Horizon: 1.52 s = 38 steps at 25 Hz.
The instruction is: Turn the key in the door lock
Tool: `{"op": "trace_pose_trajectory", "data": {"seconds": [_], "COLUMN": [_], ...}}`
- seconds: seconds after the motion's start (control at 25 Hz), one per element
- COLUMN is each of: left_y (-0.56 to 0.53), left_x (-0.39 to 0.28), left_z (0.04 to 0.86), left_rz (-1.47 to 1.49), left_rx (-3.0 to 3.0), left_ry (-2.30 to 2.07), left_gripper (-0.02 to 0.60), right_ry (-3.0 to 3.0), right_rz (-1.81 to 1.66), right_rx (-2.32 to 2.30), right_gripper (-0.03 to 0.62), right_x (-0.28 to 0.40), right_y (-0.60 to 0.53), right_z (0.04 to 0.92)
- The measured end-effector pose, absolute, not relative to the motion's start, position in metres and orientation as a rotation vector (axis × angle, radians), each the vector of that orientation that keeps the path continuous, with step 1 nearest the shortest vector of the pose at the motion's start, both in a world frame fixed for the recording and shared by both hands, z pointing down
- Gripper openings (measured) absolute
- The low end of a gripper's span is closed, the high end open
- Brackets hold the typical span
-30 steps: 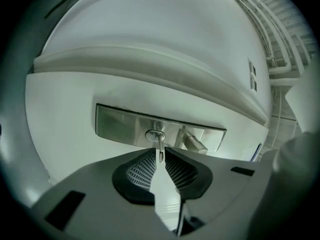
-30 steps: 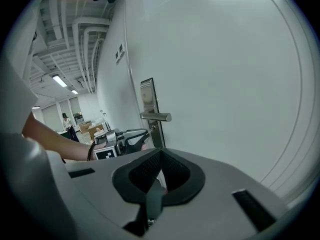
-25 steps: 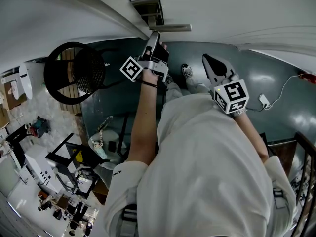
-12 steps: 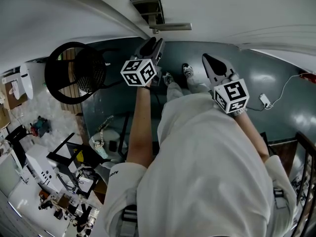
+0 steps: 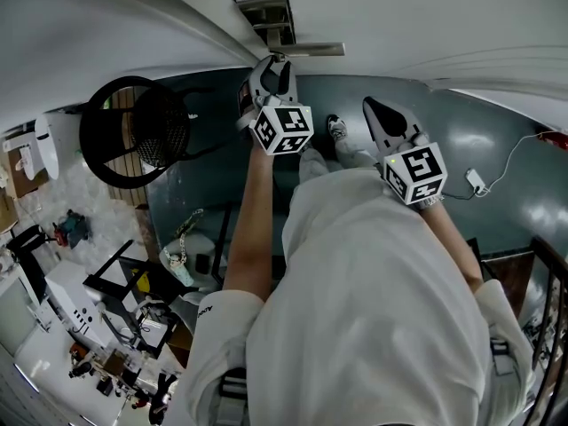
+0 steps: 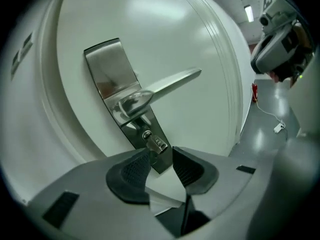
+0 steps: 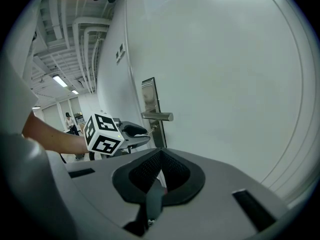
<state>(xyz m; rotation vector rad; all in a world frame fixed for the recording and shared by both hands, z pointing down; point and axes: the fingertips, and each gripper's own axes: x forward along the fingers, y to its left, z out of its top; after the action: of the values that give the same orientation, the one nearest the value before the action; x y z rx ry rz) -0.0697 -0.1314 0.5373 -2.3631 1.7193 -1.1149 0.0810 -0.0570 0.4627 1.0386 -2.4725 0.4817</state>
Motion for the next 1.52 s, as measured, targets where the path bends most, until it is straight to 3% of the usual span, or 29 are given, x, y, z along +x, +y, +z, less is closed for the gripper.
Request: {"op": "trace_pose_trajectory", "data": {"seconds": [0.4, 0.68, 0.88, 1.52], "left_y": [-0.151, -0.15, -0.152, -0.15], "left_x": [-0.068, -0.07, -0.073, -0.082], "left_z": [0.534, 0.532, 0.533, 0.528], "left_rz": [-1.259, -1.199, -0.981, -0.195], "left_rx": [-2.13, -2.101, -2.243, -2.579], "left_ry": [1.7, 1.802, 2.049, 2.528], "left_gripper": [0.141, 0.102, 0.072, 0.072], "right_ry": [-2.465, -2.459, -2.46, -2.457], "right_rz": [0.485, 0.493, 0.492, 0.492], "right_rx": [1.055, 1.071, 1.067, 1.071], "right_gripper": [-0.008, -0.008, -0.008, -0.008], "right_x": [0.084, 0.089, 0.089, 0.097], "right_y": [-0.059, -0.06, -0.06, -0.057], "right_z": [0.462, 0.46, 0.463, 0.463]}}
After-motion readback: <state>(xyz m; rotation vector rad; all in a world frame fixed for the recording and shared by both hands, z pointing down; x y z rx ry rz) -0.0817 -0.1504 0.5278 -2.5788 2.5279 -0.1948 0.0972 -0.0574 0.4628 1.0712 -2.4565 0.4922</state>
